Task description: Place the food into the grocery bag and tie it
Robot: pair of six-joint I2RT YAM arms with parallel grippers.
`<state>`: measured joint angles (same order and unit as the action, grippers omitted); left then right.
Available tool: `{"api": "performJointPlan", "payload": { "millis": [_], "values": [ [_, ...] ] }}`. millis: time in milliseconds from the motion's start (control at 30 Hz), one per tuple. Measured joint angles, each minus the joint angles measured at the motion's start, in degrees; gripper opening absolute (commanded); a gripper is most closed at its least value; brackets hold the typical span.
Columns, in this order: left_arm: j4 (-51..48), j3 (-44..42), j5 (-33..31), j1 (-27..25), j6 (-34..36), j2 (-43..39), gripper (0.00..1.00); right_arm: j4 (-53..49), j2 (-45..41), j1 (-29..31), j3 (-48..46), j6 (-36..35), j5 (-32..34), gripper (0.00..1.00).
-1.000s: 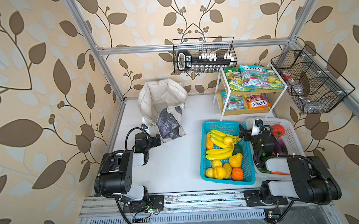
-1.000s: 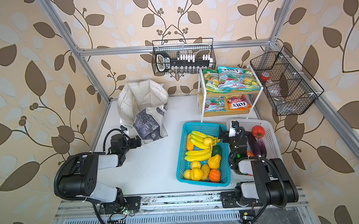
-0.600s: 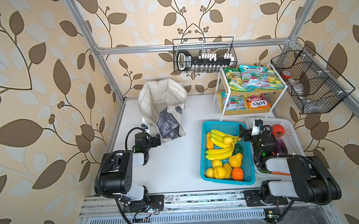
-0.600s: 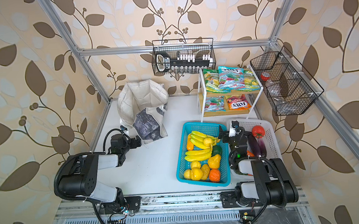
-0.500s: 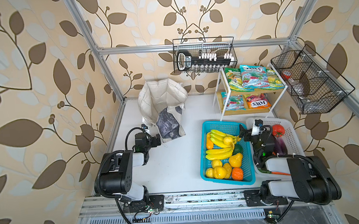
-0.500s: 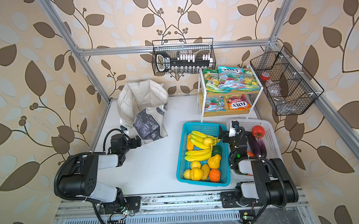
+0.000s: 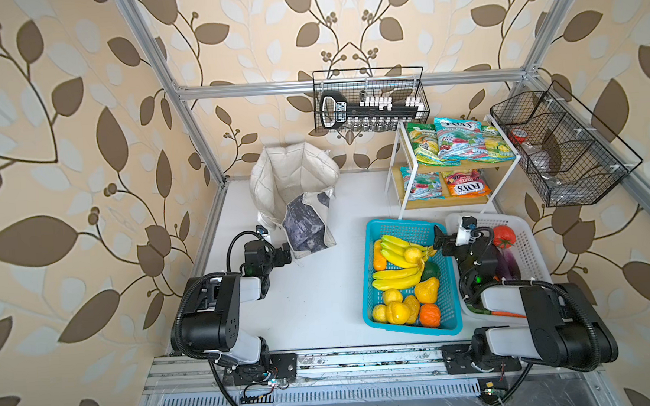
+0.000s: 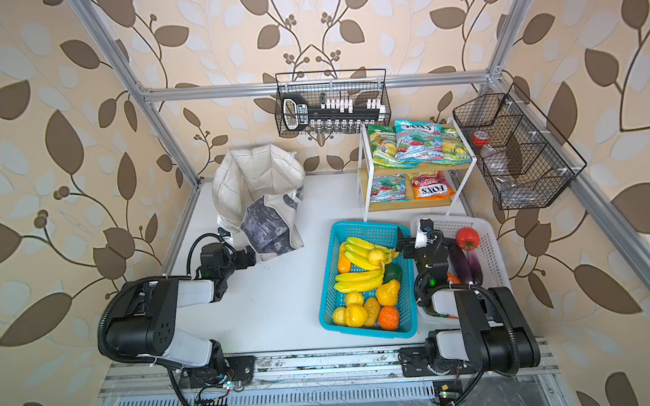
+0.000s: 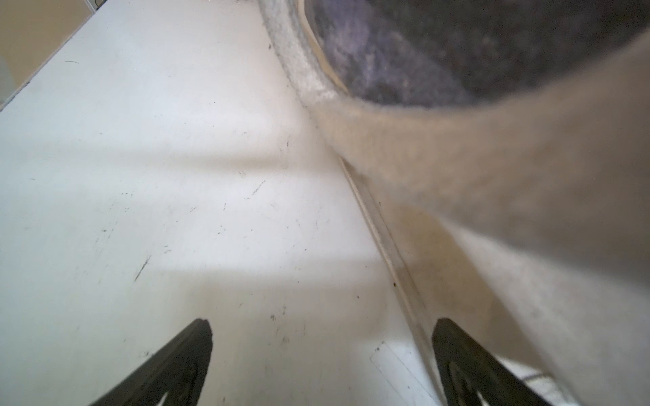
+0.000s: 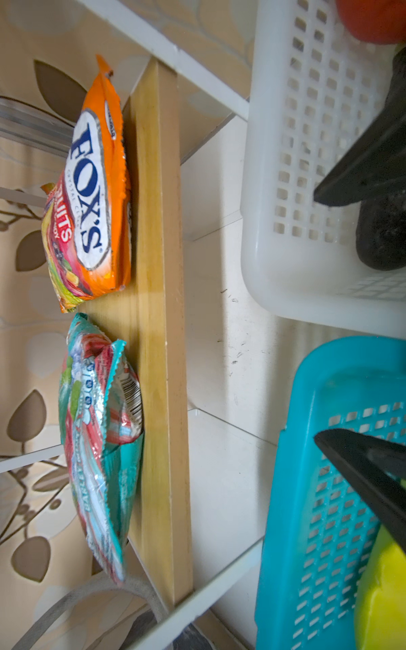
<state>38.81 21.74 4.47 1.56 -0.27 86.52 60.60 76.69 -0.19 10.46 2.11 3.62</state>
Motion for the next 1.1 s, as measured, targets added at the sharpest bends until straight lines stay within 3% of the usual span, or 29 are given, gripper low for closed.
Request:
{"api": "performJointPlan", "payload": {
  "millis": [300, 467, 667, 900, 1000, 1100],
  "values": [
    [0.0, 0.0, 0.0, 0.0, 0.0, 0.0, 0.99, 0.1, 0.0, 0.4, 0.0, 0.6, 2.0, 1.0],
    [-0.6, -0.2, -3.6, 0.0, -1.6, -2.0, 0.99, 0.4, -0.9, 1.2, -0.8, 0.5, 3.5, 1.0],
    [-2.7, -2.4, -10.3, 0.0, -5.0, -12.7, 0.99, -14.9, -15.6, 2.8, 0.5, 3.0, 8.3, 1.0],
    [-16.4, -3.6, -21.6, 0.0, -16.4, -29.3, 0.99, -28.9, -27.0, -1.2, 6.3, 19.3, 7.9, 1.0],
    [-28.2, -1.9, -25.6, 0.0, -25.1, -36.9, 0.99, -34.2, -27.7, -1.4, 8.9, 22.8, 4.2, 1.0],
    [-37.4, 2.3, -25.4, 0.0, -29.1, -41.7, 0.99, -38.5, -28.9, -1.4, 11.0, 24.5, -0.5, 0.99]
  ]
}}
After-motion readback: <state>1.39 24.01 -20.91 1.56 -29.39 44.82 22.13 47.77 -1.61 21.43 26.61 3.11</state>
